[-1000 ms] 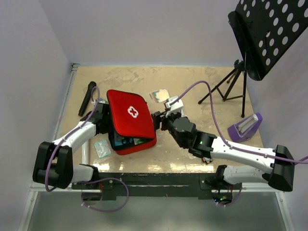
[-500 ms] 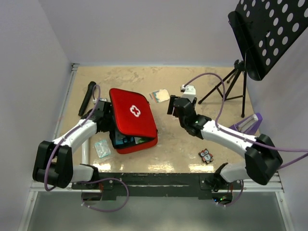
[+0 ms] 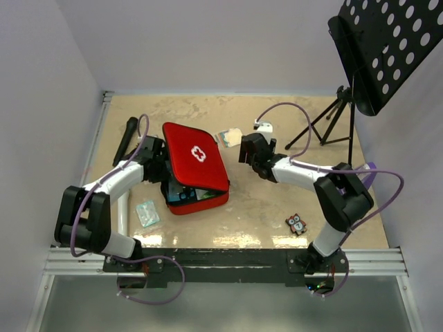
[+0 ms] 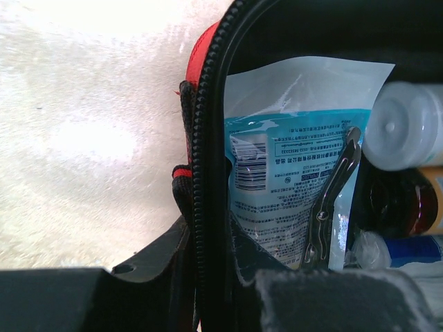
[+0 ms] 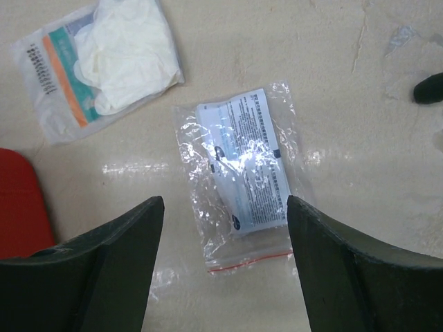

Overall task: Organize the medicine kit
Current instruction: Pick up the medical item at the center of the board.

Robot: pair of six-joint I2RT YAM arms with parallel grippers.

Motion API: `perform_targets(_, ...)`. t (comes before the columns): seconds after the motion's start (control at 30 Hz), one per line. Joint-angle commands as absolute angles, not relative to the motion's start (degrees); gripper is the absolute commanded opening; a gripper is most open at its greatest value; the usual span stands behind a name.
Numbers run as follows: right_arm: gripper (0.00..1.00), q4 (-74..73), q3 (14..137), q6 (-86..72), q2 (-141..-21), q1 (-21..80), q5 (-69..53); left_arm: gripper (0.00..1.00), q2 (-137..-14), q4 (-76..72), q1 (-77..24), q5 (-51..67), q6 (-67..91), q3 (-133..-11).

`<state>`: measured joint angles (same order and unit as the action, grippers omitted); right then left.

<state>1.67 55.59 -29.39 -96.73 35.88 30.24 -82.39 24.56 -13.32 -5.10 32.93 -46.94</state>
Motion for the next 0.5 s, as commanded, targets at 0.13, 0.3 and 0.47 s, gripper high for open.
perform_targets(0.13, 0.70, 2.64, 57.57, -31.55, -102.65, 33.49, 28.57, 0.20, -81.48, 16.79, -13.62, 0.27, 35.33, -51.42)
perform_targets(0.3, 0.58, 1.32, 57.30, -32.26, -104.68, 33.13, 26.64, 0.20, -80.95, 17.05, -13.62, 0.26, 35.16, -51.77)
perform_targets(0.47, 0.29, 0.26, 56.08, -32.26, -104.42, 33.05, 24.70, 0.20, -81.30, 16.61, -13.62, 0.26, 35.59, -51.59)
